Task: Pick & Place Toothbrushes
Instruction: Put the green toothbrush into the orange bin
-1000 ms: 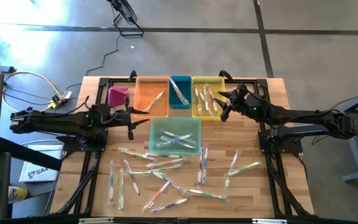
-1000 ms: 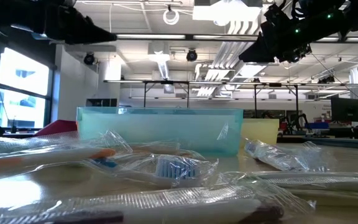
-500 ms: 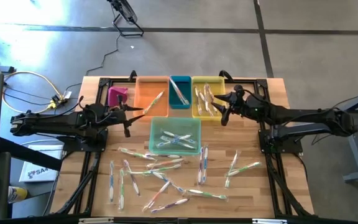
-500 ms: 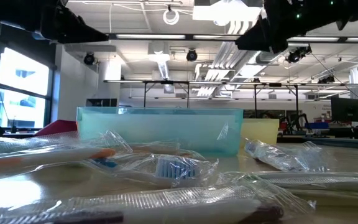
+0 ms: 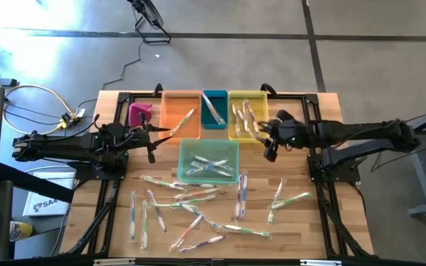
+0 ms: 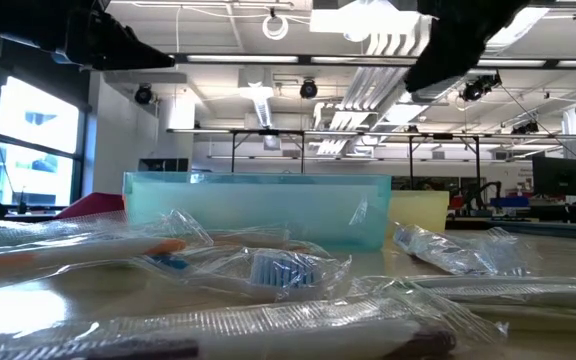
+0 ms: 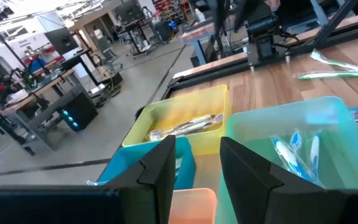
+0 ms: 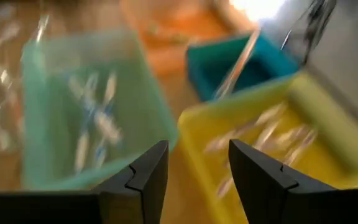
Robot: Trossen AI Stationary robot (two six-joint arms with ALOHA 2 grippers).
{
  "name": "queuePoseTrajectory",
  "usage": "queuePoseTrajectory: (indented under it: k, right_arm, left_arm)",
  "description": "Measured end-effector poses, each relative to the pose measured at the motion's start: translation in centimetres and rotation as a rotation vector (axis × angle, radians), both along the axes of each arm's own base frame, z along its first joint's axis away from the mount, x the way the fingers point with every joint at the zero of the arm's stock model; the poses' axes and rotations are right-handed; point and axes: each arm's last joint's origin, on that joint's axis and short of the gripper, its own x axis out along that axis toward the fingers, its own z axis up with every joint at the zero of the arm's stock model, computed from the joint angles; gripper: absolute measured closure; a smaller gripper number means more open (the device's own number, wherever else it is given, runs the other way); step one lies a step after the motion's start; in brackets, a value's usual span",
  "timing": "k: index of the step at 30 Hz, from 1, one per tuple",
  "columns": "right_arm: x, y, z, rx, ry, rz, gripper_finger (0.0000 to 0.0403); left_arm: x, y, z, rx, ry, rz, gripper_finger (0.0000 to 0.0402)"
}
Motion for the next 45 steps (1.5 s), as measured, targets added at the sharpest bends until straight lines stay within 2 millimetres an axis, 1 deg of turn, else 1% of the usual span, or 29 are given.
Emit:
queuePoseTrajectory:
  k: [5,8,14,17,23,28,31,36,39,45]
  right_arm:
    - [-0.2,1.4,-1.6,0.161,0.169,0.018,0.0241]
    - [-0.2,2.2,-2.8,0.285,0.284,0.038,0.0241]
    - [-0.1,3.7,-4.6,0.525,0.466,0.050,0.0241]
    - [0.1,4.5,-5.3,0.586,0.534,0.073,0.0241]
    - [0.4,6.6,-6.7,0.571,0.643,0.143,0.0241]
    - [0.3,8.7,-7.8,0.586,0.732,0.121,0.0241]
    - [-0.4,9.9,-8.3,0.594,0.806,0.095,0.0241]
    - [-1.7,11.7,-8.8,0.560,0.905,0.046,0.0241]
    - [-2.4,12.6,-8.9,0.521,0.915,0.032,0.0241]
    - [-3.5,13.9,-9.2,0.414,0.871,0.008,0.0241]
  left_arm:
    - [0.0,0.0,0.0,0.000,0.000,0.000,0.0280]
    - [0.0,0.0,0.0,0.000,0.000,0.000,0.0280]
    - [0.0,0.0,0.0,0.000,0.000,0.000,0.0280]
    - [0.0,0.0,0.0,0.000,0.000,0.000,0.0280]
    - [0.0,0.1,0.0,0.028,0.009,0.023,0.0280]
    - [-0.1,0.1,0.0,0.035,0.012,0.052,0.0280]
    - [0.0,0.1,0.0,0.036,0.014,0.051,0.0280]
    - [0.0,0.1,-0.1,0.035,0.021,0.051,0.0280]
    - [0.0,0.1,-0.1,0.034,0.021,0.051,0.0280]
    - [0.0,0.1,-0.1,0.029,0.019,0.052,0.0280]
